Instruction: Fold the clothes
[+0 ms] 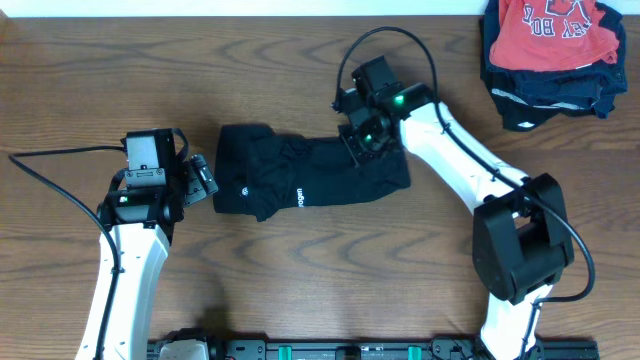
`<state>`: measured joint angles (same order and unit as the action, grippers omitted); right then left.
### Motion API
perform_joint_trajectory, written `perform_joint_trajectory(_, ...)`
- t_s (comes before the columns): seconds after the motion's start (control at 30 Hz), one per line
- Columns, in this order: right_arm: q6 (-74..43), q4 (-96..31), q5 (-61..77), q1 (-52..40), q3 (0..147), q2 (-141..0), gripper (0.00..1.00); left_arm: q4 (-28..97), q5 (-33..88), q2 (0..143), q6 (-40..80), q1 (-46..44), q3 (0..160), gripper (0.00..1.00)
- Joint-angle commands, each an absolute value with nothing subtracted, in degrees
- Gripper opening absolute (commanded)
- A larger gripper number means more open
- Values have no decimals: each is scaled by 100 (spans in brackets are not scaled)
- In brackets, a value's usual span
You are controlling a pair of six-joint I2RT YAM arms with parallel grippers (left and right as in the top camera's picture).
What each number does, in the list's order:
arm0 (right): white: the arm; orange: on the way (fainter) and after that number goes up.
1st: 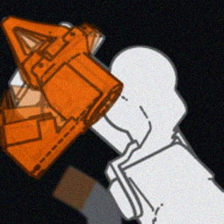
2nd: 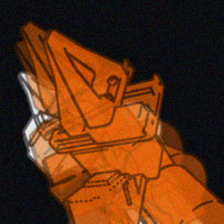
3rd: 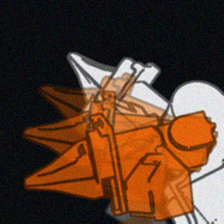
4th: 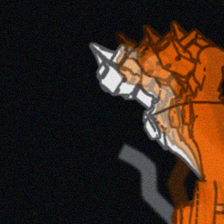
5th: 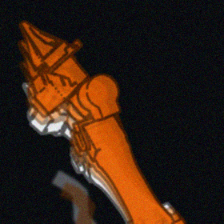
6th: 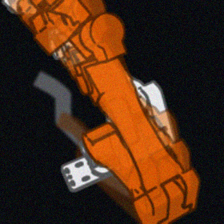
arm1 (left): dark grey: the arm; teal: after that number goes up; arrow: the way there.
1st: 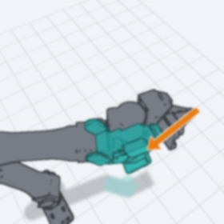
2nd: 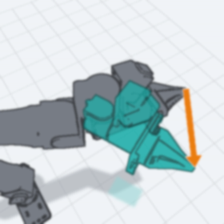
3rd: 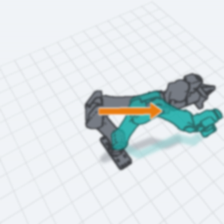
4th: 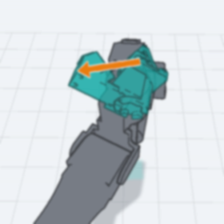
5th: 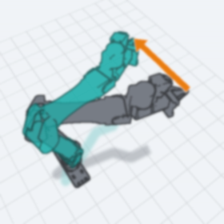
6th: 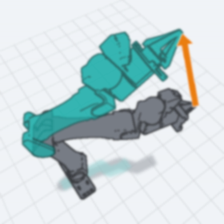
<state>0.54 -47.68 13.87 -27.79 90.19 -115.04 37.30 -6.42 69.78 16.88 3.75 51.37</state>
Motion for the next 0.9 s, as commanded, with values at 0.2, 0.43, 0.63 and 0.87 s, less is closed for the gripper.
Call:
perform_joint_trajectory(0.2,-23,-4757,2182,-2969,9183,-11334,41,3684,-714,7000,1739,408,5262,98)
perform_joint_trajectory(0.43,235,-5006,2333,-3258,9529,-11312,35,3618,-714,7000,1741,408,5262,98)
perform_joint_trajectory(0.63,-40,-5454,1717,-3094,9741,-11301,33,3621,-670,7030,1739,405,5262,98)
perform_joint_trajectory(0.87,-121,-6073,1219,-2926,9741,-11303,28,3553,-294,7601,1549,405,5262,98)
